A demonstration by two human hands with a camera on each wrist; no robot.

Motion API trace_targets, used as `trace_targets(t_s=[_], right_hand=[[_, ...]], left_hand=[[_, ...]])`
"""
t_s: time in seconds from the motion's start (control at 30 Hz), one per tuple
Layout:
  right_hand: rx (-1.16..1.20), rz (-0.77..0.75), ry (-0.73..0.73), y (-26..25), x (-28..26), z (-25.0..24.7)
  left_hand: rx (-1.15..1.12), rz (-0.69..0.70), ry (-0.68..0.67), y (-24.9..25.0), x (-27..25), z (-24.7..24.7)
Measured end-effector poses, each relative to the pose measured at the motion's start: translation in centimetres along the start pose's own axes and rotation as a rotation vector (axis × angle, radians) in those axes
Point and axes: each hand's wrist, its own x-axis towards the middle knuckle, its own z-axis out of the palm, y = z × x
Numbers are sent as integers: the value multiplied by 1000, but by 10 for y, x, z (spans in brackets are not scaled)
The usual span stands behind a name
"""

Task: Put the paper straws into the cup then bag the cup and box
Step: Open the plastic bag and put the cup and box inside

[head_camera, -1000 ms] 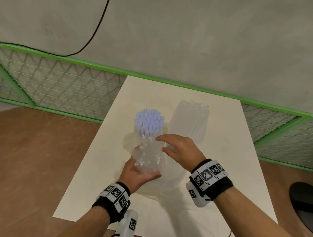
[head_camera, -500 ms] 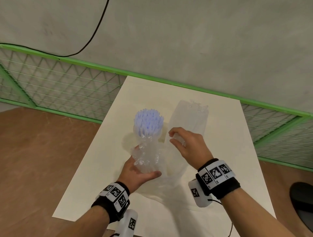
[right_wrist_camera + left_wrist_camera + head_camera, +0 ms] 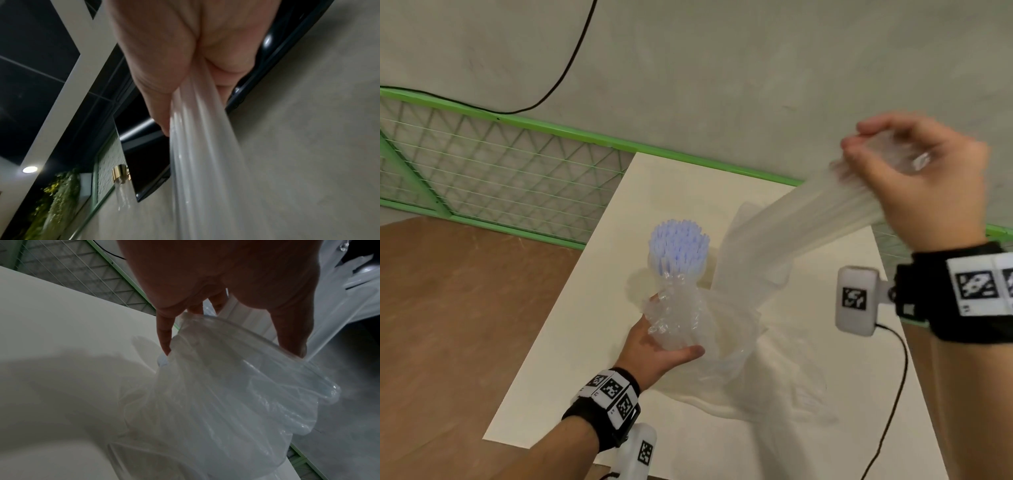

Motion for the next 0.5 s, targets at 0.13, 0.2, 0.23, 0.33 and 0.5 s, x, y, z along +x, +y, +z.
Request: trace_targets(t_s=[0.13, 0.2, 0.23, 0.33, 0.5], right_hand=[[-35, 27, -124, 35, 26, 5], [-72, 87, -246, 68, 26, 23], [-89, 115, -312, 84, 23, 33], [-303, 98, -495, 124, 4, 57], [-577, 22, -745, 156, -20, 82]], left_hand=[[-14, 12, 7, -2, 0, 1], [-8, 12, 13, -2, 0, 1], [-3, 12, 12, -2, 0, 1], [-7, 8, 14, -3, 1, 1], [-21, -9, 23, -6, 1, 0]])
